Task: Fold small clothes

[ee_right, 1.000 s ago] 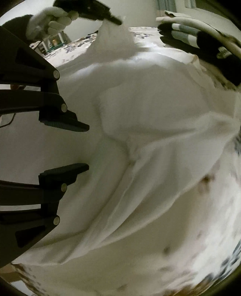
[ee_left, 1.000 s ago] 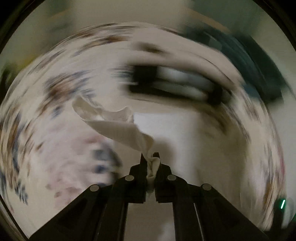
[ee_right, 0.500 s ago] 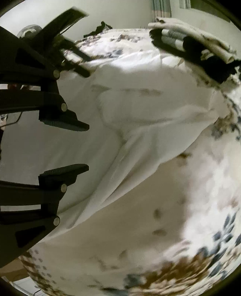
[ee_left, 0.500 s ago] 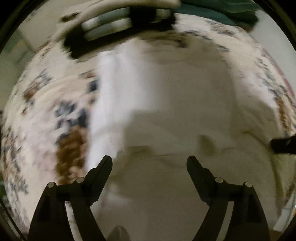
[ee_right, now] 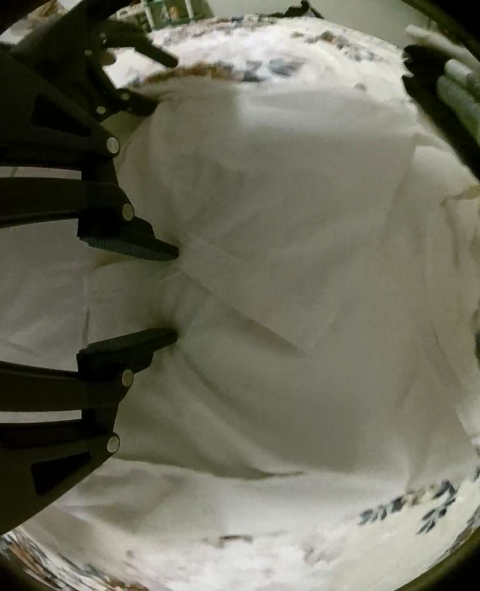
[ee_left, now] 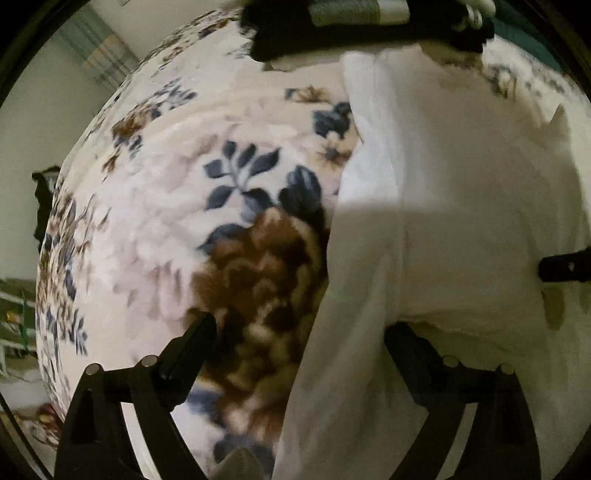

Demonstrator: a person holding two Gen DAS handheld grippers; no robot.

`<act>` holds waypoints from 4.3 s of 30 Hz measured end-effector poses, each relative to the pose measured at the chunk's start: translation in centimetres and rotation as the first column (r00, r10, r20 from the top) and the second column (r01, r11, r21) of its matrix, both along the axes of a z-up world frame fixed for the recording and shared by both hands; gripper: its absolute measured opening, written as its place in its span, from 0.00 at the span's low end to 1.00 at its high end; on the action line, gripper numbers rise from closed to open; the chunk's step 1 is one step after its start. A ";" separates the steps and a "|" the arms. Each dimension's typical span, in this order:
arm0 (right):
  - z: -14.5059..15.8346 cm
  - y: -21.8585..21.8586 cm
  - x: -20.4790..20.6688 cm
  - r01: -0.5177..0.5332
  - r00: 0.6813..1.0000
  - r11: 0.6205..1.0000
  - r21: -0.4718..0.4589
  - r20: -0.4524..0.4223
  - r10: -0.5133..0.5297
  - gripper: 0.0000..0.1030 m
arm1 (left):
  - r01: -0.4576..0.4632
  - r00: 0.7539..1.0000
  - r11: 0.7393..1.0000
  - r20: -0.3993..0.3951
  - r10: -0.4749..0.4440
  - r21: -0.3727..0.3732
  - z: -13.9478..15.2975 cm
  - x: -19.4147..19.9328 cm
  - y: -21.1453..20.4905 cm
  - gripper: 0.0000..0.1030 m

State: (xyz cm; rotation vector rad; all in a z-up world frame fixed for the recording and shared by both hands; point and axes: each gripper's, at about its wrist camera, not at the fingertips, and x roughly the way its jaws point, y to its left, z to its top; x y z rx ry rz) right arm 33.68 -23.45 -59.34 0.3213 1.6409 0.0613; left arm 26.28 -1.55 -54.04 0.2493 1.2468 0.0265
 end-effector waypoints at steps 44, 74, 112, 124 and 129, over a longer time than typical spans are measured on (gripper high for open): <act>2.8 -35.5 -13.9 -0.019 0.992 0.996 0.087 -0.123 0.029 0.44 | -0.419 0.853 0.884 -0.422 0.306 -0.206 -0.3 -33.4 -18.3 0.21; -1.6 -18.5 16.2 -0.021 0.999 0.935 0.354 0.051 0.003 0.04 | -0.322 0.946 0.879 -0.165 0.280 -0.351 5.3 -29.5 -18.2 0.02; 5.5 14.5 17.2 -0.092 0.996 0.995 -0.044 0.019 0.092 0.46 | -0.602 0.793 0.581 -0.325 0.516 -0.547 -3.1 -29.7 19.0 0.23; 3.6 4.9 -8.8 -0.145 0.973 0.975 0.166 -0.157 0.171 0.48 | -0.549 0.825 0.609 -0.258 0.502 -0.573 0.4 -27.4 17.7 0.55; 0.9 0.3 -14.7 0.039 0.981 0.965 0.261 -0.194 0.013 0.48 | -0.465 0.877 0.671 -0.194 0.440 -0.577 3.7 -21.6 14.9 0.55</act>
